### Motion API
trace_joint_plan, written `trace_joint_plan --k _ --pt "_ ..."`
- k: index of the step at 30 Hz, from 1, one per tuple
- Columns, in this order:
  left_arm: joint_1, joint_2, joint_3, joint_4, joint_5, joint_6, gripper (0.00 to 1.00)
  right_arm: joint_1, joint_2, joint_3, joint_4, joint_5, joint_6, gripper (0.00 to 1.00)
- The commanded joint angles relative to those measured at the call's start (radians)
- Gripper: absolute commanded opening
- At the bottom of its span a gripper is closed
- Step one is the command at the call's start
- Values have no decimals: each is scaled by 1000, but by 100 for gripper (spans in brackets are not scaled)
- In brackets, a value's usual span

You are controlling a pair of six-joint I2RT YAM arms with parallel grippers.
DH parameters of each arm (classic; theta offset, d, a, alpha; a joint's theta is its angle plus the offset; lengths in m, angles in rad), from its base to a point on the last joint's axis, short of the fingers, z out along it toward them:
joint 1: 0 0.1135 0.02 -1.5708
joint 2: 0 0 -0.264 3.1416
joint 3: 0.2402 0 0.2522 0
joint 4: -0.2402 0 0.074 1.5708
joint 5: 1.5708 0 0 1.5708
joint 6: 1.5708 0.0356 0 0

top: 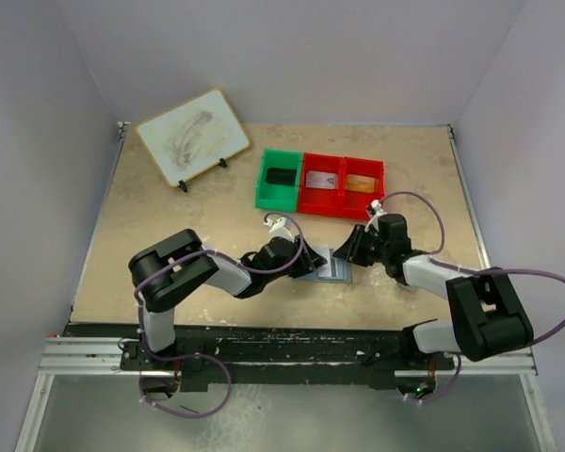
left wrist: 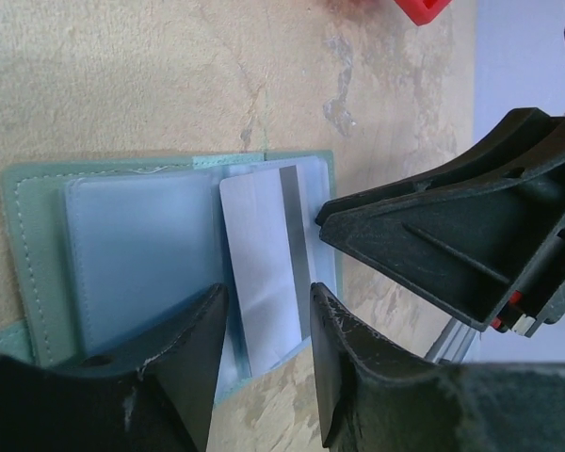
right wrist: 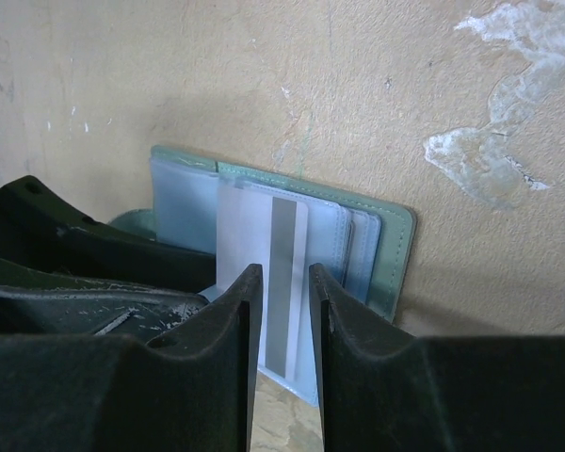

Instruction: Take the credit cards out of the card holder

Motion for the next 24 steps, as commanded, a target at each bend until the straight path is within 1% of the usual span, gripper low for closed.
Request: trace_joint_plan --k 1,12,16,18,21,24 --pt "3 57 -32 173 38 -76 38 4 2 -33 -24 4 -1 30" --pt "3 114 -74 335 43 -140 29 4 6 -78 5 -2 18 30" --pt "3 125 -77 365 51 -151 20 4 6 -75 5 1 20 30" --pt "3 122 -83 378 46 -153 17 4 8 -74 0 10 20 29" --pt "3 113 -98 388 37 -154 8 3 9 -73 -6 17 22 30" --pt "4 100 -114 394 27 -155 3 4 12 -70 -14 33 27 30"
